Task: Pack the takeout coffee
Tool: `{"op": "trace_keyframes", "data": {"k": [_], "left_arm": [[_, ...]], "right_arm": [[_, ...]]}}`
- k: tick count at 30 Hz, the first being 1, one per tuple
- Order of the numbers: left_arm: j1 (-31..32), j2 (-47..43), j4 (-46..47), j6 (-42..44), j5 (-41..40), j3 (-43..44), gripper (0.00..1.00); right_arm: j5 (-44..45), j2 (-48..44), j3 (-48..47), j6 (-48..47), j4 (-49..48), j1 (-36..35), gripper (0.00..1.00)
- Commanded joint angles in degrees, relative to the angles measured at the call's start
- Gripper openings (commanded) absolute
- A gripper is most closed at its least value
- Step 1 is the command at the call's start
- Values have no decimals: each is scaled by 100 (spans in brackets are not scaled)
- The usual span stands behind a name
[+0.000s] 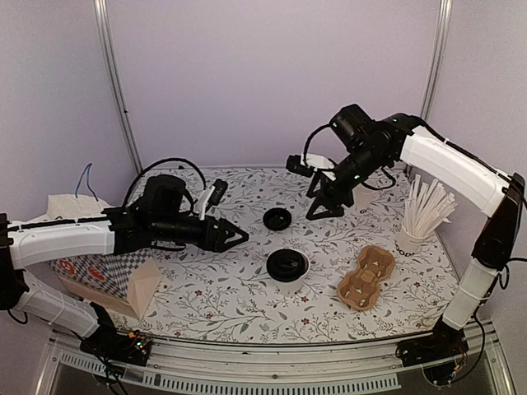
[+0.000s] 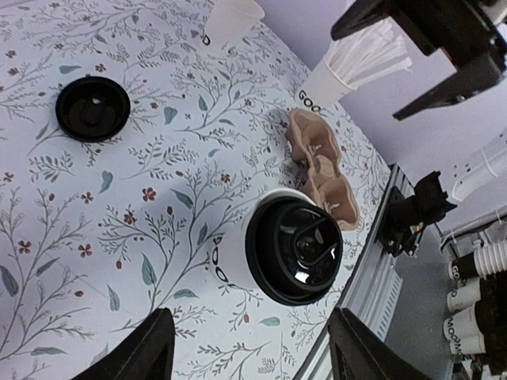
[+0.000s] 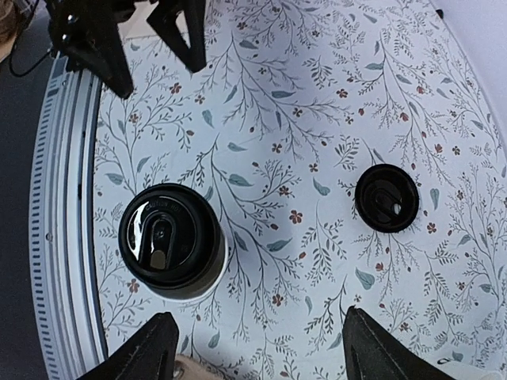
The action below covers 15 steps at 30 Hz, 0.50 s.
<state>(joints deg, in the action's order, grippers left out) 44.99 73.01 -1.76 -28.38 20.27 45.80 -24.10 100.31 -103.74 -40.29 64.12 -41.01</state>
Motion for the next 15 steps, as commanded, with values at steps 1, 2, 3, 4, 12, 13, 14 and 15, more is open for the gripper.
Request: {"op": "trace_keyframes", "data": {"k": [1, 2, 3, 4, 12, 13, 14, 15], "left_arm": [[420, 138, -589, 350, 307, 163, 70], [508, 175, -658, 397, 273, 215, 70], [583, 218, -725, 440, 233, 263, 70], [640, 267, -801, 472, 207, 330, 70], [714, 794, -933, 564, 166, 557, 71], [712, 872, -946, 582, 151, 592, 71], [720, 939, -949, 595, 153, 622, 70], [721, 1013, -949, 603, 161, 656, 70]], "right_arm": [[-976, -597, 1568, 711, -1633, 216, 76], [-993, -736, 1916, 891, -1877, 255, 77], [-1042, -813, 2135, 997, -2057, 295, 78], [-1101, -879, 2315, 1125, -2196, 341, 78], [-1653, -929, 3238, 1573, -2718, 466, 82], [-1724, -891, 3272, 1565, -2705, 463, 82], [-1782, -851, 3294, 1561, -2703, 463, 82], [-1839, -837, 3306, 1560, -2695, 463, 82]]}}
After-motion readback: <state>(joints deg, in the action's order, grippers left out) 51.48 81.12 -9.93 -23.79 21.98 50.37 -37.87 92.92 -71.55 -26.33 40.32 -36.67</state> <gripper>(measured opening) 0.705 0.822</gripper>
